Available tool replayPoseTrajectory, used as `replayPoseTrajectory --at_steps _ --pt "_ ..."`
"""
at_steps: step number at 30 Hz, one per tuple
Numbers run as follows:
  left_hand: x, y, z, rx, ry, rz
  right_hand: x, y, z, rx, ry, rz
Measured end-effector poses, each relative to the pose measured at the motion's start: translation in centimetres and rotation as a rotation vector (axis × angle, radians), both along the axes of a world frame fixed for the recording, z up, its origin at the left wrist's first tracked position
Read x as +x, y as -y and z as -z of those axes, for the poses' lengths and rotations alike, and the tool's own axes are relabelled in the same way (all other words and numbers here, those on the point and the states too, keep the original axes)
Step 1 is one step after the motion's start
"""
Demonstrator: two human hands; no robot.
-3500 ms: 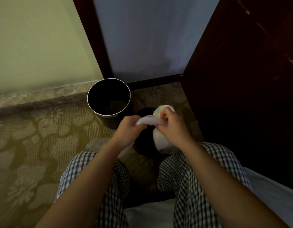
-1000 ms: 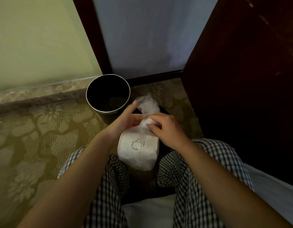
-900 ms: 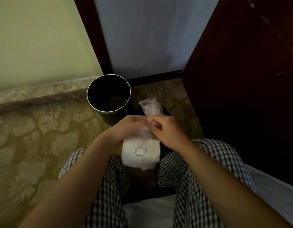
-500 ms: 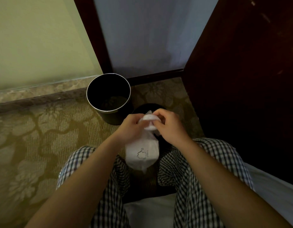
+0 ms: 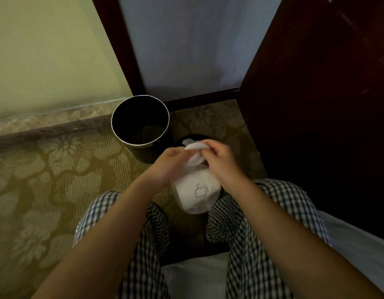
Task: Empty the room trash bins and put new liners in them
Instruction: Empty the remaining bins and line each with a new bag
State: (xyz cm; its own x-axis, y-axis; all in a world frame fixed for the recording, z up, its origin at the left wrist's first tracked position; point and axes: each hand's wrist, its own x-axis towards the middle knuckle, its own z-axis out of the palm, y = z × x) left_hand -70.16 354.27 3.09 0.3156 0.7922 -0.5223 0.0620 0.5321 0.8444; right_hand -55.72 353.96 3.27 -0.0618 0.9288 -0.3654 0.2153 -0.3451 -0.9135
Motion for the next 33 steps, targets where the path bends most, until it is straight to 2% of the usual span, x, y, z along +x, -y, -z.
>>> replayPoseTrajectory --at_steps 2,5,6,9,12,15,20,24,29,33 --pt "-0.1 -0.1 0.3 0.151 -0.117 -0.03 0.1 -0.1 0.1 -0.032 -0.046 0.106" --pt "-0.4 -0.4 0.7 0.319 -0.402 -0.097 0.7 -0.4 0.4 -0.076 -0.028 0.175" --pt "-0.4 -0.4 0.5 0.275 -0.39 -0.095 0.9 -0.5 0.5 -0.079 -0.01 0.18" --pt "-0.2 0.0 -0.5 -0.082 -0.108 0.005 0.6 -0.6 0.6 -0.026 0.092 0.153" --pt "0.2 0.3 -0.7 -0.242 -0.057 0.1 -0.1 -0.4 1.0 0.036 0.162 0.11" --pt "0.2 0.2 -0.6 -0.277 -0.049 0.066 -0.2 -0.3 1.1 0.075 0.168 0.09" --pt "0.2 0.5 -0.8 -0.404 -0.014 0.188 -0.5 -0.1 1.2 0.144 0.153 0.119" --pt "0.6 0.3 -0.7 -0.44 0.071 0.048 -0.7 -0.4 1.1 0.152 0.123 0.101" --pt "0.5 0.1 -0.1 -0.394 0.096 -0.114 -0.8 -0.3 1.6 0.112 0.127 -0.118" --pt "0.1 0.1 0.3 -0.372 0.061 -0.104 -0.6 -0.2 1.6 0.06 0.178 -0.324"
